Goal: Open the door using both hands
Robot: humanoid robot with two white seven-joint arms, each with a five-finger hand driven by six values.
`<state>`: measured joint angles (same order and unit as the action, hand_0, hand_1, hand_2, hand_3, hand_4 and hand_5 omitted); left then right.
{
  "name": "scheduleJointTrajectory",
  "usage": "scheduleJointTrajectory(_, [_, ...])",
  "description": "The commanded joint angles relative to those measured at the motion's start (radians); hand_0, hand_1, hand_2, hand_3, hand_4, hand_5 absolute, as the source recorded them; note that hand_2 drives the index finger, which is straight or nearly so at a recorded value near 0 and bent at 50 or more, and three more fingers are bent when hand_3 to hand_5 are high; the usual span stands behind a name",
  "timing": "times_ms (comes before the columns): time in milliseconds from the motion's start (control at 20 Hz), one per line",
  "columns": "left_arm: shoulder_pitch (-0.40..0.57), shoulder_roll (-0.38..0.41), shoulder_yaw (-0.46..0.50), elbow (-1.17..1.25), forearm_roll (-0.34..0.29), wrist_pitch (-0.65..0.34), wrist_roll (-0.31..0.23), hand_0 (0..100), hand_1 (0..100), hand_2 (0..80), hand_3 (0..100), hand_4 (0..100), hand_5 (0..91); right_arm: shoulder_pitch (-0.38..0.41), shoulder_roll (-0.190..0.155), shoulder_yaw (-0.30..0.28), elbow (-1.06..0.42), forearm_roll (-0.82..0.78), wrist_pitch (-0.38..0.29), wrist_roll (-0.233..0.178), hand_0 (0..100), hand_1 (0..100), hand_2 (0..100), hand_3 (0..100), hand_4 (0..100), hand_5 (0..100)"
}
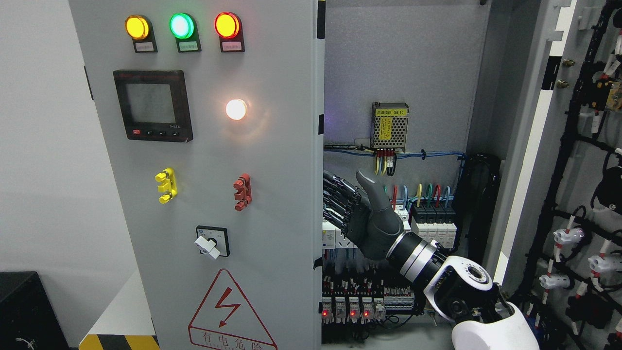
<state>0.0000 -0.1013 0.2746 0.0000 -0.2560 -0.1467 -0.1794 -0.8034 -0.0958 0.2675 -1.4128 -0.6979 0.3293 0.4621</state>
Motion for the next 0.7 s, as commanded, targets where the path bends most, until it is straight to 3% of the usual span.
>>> scheduleJointTrajectory(0, [0.009,0.0,0.0,-0.021,0.001,-0.001,0.0,12,56,0.0,0,0,0.0,0.033,-0.005,0.004,-0.069,0.0,-0.004,0.0,7,14,0,0,0,0])
scheduleJointTrajectory(100, [0.009,0.0,0.0,-0.021,0.0,0.001,0.0,12,56,0.0,0,0,0.0,0.036,-0.021,0.018,-0.087,0.0,-0.004,0.001,7,14,0,0,0,0])
scheduleJointTrajectory(500, [0.009,0.0,0.0,-0.021,0.0,0.001,0.0,12,56,0.0,0,0,0.0,0.058,-0.024,0.073,-0.152,-0.002,-0.004,0.004,7,14,0,0,0,0])
scheduleJointTrajectory(651, [0.009,0.0,0.0,-0.021,0.0,-0.001,0.0,12,56,0.0,0,0,0.0,0.056,-0.024,0.096,-0.16,-0.002,-0.004,0.027,7,14,0,0,0,0])
